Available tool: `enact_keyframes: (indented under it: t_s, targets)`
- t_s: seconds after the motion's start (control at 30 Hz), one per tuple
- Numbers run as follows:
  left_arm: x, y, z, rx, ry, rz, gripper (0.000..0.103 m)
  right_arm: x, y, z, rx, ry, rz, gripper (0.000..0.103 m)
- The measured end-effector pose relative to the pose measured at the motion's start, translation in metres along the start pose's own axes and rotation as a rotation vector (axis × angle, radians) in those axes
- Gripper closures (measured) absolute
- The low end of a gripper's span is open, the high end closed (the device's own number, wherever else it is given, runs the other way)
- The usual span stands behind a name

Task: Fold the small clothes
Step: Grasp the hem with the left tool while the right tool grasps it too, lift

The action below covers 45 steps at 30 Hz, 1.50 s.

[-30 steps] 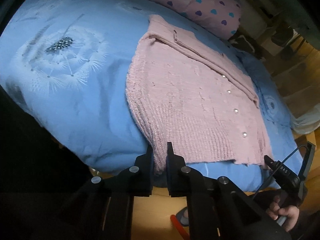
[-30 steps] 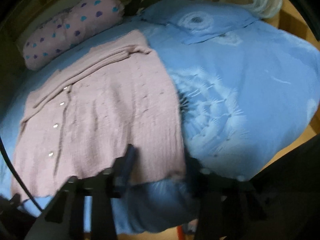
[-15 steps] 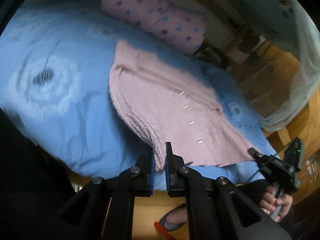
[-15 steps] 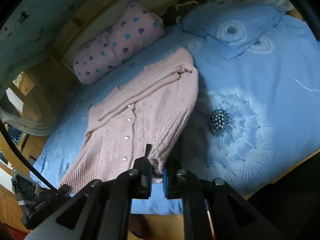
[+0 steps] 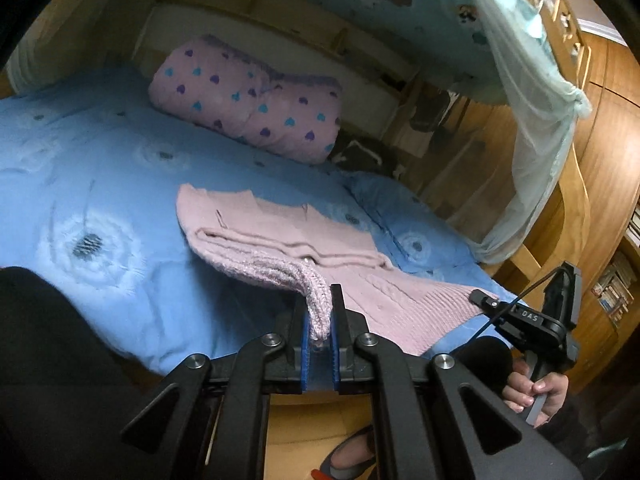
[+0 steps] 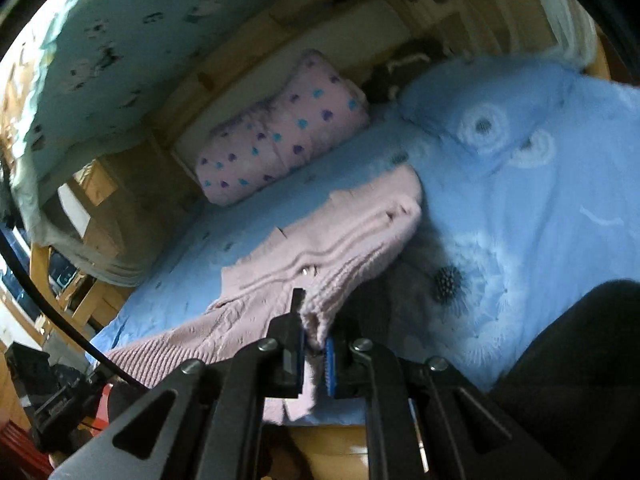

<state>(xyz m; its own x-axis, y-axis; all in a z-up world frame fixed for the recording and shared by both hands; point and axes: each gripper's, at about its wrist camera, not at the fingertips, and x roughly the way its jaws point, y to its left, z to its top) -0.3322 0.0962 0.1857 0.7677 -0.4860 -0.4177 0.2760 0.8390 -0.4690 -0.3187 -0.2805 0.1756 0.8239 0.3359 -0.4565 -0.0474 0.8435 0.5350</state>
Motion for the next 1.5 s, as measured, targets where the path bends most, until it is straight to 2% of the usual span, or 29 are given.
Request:
enact_keyframes:
  t_s: [0.3,0.53,0.67,0.8,0.93,1.13,1.23,1.33,1.5]
  targets:
    - [-0.054,0.035,-0.022,-0.125,-0.039,-0.027,0.103,-0.046,-0.004,-0.025,0.049,0.005,-0.012,0.096]
    - [-0.073,0.038,-0.031,-0.126,-0.024,-0.047,0.103,-0.075,-0.002,-0.038,0.05,-0.015,-0.034,0.096]
    - [-0.082,0.036,-0.031,-0.114,-0.031,-0.036,0.103,-0.09,0.001,-0.036,0.033,-0.042,-0.028,0.096]
    - [-0.072,0.042,-0.01,-0.136,-0.038,-0.046,0.103,-0.09,-0.007,-0.022,0.026,-0.05,-0.041,0.096]
    - [-0.047,0.05,0.021,-0.147,-0.041,-0.035,0.103,-0.066,-0.017,0.003,0.036,-0.045,-0.075,0.096]
    - [0.004,0.071,0.063,-0.193,-0.007,0.015,0.103,-0.003,-0.029,0.052,0.01,-0.011,-0.119,0.095]
    - [0.038,0.084,0.081,-0.202,0.026,0.053,0.103,0.038,-0.032,0.079,-0.019,0.016,-0.127,0.095]
    - [0.08,0.1,0.092,-0.201,0.069,0.128,0.103,0.084,-0.036,0.108,-0.047,0.04,-0.111,0.095]
    - [0.142,0.129,0.111,-0.232,0.159,0.2,0.103,0.162,-0.041,0.136,-0.091,0.118,-0.129,0.095]
